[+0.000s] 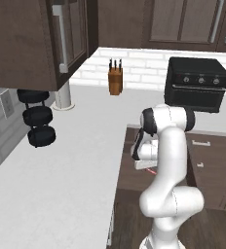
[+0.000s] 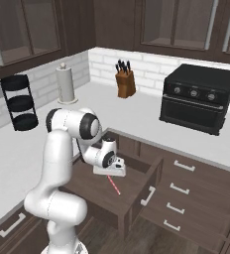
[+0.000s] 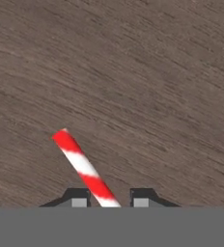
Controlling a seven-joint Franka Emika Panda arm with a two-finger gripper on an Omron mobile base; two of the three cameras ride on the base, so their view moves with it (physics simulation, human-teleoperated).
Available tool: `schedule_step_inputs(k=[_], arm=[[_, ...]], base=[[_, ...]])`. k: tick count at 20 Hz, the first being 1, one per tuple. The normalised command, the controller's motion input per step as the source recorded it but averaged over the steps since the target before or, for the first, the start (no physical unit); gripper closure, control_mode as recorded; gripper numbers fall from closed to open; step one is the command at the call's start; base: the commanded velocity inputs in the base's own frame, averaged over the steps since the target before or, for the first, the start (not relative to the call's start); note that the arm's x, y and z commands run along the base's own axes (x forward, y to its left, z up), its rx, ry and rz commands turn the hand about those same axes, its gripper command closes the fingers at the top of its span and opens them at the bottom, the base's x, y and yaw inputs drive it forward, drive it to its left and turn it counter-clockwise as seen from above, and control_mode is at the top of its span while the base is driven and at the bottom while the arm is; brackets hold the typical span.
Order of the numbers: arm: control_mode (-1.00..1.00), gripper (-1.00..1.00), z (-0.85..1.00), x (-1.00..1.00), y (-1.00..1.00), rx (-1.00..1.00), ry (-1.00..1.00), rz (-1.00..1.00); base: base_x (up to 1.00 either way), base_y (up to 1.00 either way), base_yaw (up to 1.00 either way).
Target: Take a straw from the drawer in front and place it inside the glass cup on the dining counter.
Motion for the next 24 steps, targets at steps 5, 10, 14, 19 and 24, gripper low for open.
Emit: schedule_step_inputs(k=[5,10,14,19,24], arm=[[-1.0,1.0,0.0,0.01,-0.24,0.0,0.0,0.0],[-1.0,1.0,0.36,-0.07,-0.03,0.03,-0.01,0.0],[-1.0,1.0,0.95,-0.48,0.0,0.07,-0.04,0.0],[-1.0,1.0,1.0,-0.72,0.0,0.07,0.0,0.0],[-1.0,1.0,1.0,-0.45,0.01,0.06,0.0,0.0]], base=[[0.0,0.0,0.0],[0.0,0.0,0.0],[0.0,0.0,0.0],[0.0,0.0,0.0],[0.0,0.0,0.0]])
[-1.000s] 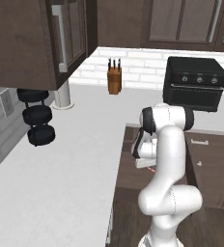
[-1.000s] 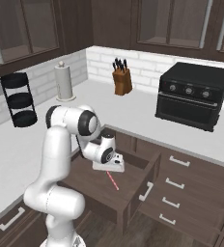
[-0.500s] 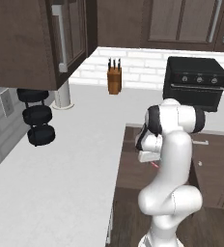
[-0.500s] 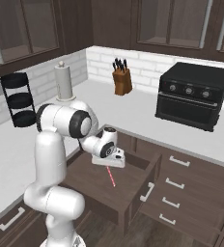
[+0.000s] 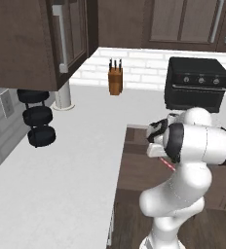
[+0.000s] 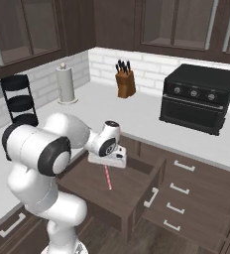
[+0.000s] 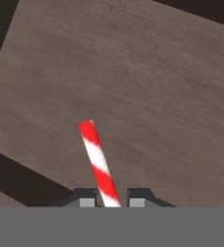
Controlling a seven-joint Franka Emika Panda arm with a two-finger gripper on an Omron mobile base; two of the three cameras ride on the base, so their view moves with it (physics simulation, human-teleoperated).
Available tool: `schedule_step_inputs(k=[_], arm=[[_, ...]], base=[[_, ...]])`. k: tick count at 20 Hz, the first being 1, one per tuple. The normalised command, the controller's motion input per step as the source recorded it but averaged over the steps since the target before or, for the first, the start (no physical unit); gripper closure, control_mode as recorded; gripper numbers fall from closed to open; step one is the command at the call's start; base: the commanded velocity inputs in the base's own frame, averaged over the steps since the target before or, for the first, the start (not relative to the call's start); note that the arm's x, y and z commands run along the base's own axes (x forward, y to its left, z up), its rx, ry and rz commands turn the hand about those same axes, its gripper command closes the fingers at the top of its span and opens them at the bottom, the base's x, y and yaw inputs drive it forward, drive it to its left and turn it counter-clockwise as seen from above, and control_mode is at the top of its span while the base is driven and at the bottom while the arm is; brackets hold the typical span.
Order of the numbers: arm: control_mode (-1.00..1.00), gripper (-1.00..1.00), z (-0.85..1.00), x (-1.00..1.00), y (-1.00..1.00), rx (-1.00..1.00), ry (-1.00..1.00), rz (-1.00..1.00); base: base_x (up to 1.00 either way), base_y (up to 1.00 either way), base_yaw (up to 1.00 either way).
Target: Take a straw from the drawer in front and place it inside the glass cup on the dining counter.
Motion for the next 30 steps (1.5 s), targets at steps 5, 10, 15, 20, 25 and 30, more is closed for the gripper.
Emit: schedule_step_inputs(k=[5,10,15,20,25,30], arm=[[-1.0,1.0,1.0,-0.03,0.0,0.03,-0.03,-0.02],[-1.0,1.0,1.0,-0.24,0.0,0.0,-0.15,-0.03],[-1.0,1.0,1.0,-0.51,0.0,0.0,-0.3,-0.07],[-1.0,1.0,1.0,-0.64,0.0,0.0,-0.39,-0.06],[-1.0,1.0,1.0,-0.54,0.09,-0.05,-0.29,-0.02],[-1.0,1.0,0.96,-0.32,0.4,-0.05,-0.03,0.0]], base=[[0.0,0.0,0.0],[0.0,0.0,0.0],[0.0,0.0,0.0],[0.0,0.0,0.0],[0.0,0.0,0.0],[0.0,0.0,0.0]])
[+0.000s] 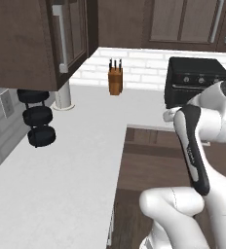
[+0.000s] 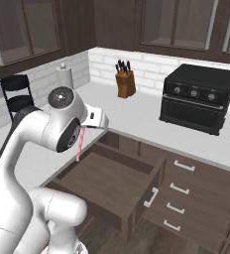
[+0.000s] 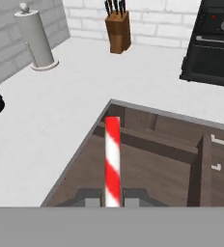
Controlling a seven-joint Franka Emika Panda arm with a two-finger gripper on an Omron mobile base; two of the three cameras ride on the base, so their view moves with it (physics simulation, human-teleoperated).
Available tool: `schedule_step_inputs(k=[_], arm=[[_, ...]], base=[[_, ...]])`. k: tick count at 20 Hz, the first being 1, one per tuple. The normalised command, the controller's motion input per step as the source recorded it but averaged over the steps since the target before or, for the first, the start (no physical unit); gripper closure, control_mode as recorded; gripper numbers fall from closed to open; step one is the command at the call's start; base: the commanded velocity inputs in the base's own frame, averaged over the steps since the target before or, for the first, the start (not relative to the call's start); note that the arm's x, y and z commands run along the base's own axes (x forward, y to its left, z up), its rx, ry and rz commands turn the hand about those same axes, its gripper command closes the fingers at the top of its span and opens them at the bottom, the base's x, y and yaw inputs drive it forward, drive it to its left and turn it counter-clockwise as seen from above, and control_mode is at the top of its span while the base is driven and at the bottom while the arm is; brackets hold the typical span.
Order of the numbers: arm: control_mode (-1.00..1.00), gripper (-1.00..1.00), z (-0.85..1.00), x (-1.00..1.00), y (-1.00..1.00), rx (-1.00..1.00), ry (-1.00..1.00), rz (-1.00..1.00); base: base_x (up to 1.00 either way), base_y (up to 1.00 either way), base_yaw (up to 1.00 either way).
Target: Take a straw from the drawer in front and place it inside the glass cup on the dining counter.
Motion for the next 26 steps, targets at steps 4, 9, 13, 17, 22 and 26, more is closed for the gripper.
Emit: schedule_step_inputs(k=[4,9,13,17,22,26], arm=[[-1.0,1.0,0.64,-0.12,0.5,-0.07,0.0,0.02],[-1.0,1.0,0.18,-0.12,0.31,-0.11,0.05,0.04],[1.0,1.0,0.0,0.0,0.0,0.0,0.0,0.0],[1.0,1.0,0.0,0.0,0.0,0.0,0.0,0.0],[1.0,1.0,0.0,0.0,0.0,0.0,0.0,0.0],[1.0,1.0,0.0,0.0,0.0,0.0,0.0,0.0]], base=[[0.0,0.0,0.0],[0.0,0.0,0.0],[-0.96,-0.07,0.0],[-1.0,-0.36,-0.04],[-0.64,-0.42,-0.52],[0.0,-0.09,-0.93]])
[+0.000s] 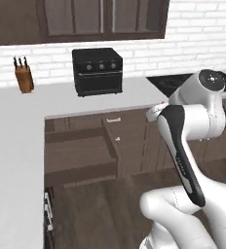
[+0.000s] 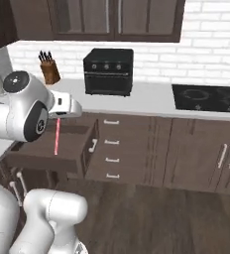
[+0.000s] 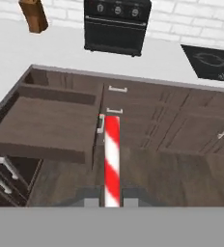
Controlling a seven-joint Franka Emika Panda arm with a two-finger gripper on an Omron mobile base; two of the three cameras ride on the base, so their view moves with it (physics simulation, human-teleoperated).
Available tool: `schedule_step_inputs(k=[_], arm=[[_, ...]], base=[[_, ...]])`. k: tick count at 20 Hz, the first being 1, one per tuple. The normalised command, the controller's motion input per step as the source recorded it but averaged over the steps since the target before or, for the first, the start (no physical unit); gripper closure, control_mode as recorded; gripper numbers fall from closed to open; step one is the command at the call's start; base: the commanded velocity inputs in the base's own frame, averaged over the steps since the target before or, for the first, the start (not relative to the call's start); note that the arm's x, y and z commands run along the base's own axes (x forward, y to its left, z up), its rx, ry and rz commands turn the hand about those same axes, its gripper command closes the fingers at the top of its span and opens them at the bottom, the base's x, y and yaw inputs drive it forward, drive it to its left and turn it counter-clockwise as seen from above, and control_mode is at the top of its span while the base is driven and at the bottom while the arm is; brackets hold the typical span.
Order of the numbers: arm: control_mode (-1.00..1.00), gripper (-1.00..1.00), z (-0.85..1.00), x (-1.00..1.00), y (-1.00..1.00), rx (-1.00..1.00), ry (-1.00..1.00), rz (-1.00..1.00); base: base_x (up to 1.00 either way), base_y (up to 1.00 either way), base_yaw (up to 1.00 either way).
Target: Take a straw from the drawer in front and place it inside the glass cup on the dining counter.
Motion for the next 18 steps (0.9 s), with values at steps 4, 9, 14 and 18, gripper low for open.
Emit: schedule_step_inputs(k=[4,9,14,18], arm=[[1.0,1.0,0.0,0.0,0.0,0.0,0.0,0.0],[1.0,1.0,0.0,0.0,0.0,0.0,0.0,0.0],[1.0,1.0,0.0,0.0,0.0,0.0,0.0,0.0],[1.0,1.0,0.0,0.0,0.0,0.0,0.0,0.0]], base=[[0.0,-0.03,-0.95],[0.0,-0.09,-0.94],[0.0,-0.26,-0.9],[0.0,-0.35,-0.88]])
